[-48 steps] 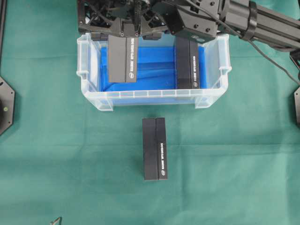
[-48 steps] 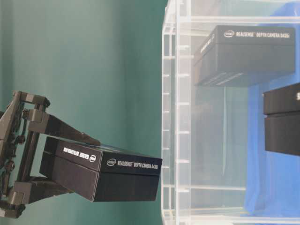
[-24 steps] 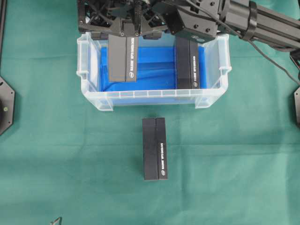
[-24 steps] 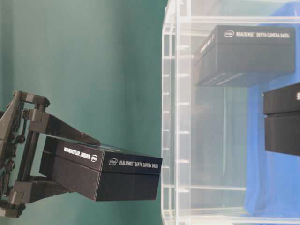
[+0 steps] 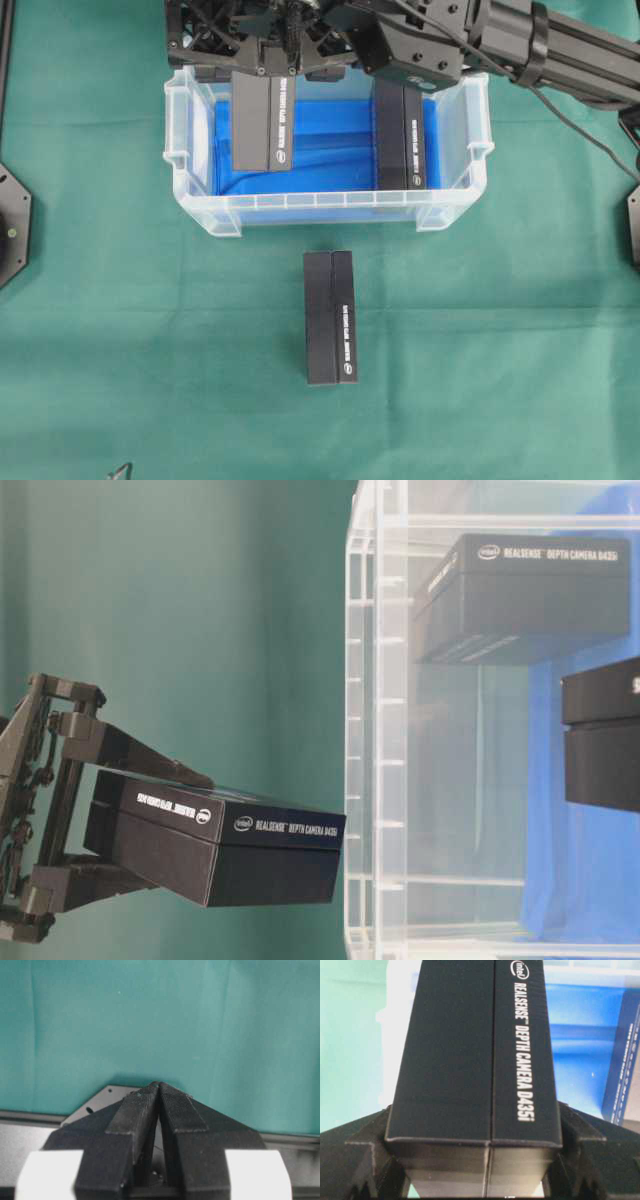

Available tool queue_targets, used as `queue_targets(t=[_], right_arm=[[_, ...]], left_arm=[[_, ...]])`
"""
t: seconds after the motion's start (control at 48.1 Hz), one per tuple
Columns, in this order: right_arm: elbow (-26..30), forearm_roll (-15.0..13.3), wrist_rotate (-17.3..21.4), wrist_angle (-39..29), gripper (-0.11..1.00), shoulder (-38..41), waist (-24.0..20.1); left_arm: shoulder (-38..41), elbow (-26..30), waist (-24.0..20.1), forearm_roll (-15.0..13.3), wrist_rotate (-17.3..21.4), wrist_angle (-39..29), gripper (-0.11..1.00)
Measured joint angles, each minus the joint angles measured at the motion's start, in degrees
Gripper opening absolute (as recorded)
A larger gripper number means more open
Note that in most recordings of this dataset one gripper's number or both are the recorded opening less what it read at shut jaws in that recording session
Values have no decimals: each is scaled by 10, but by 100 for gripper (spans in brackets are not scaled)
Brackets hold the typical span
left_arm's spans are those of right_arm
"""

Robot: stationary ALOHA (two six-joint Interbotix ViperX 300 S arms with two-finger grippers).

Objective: Take the box out of the case with the right arm.
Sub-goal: 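Carry the box forward and lower it onto the cloth left of the first box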

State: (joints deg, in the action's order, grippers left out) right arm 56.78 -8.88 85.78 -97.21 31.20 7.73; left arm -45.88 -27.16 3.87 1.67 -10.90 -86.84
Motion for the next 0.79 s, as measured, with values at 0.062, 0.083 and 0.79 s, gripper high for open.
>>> queue_targets(t=[0.062, 0.083, 0.79], right_arm=[[0, 0, 0, 0, 68, 0, -1], [0, 0, 2, 0, 68, -1, -1], [0, -12, 97, -28, 68, 0, -133]], left_arm=[[-1, 0, 0, 1, 0, 0, 0], [0, 0, 0, 0, 0, 0, 0], [0, 0, 0, 1, 0, 0, 0]])
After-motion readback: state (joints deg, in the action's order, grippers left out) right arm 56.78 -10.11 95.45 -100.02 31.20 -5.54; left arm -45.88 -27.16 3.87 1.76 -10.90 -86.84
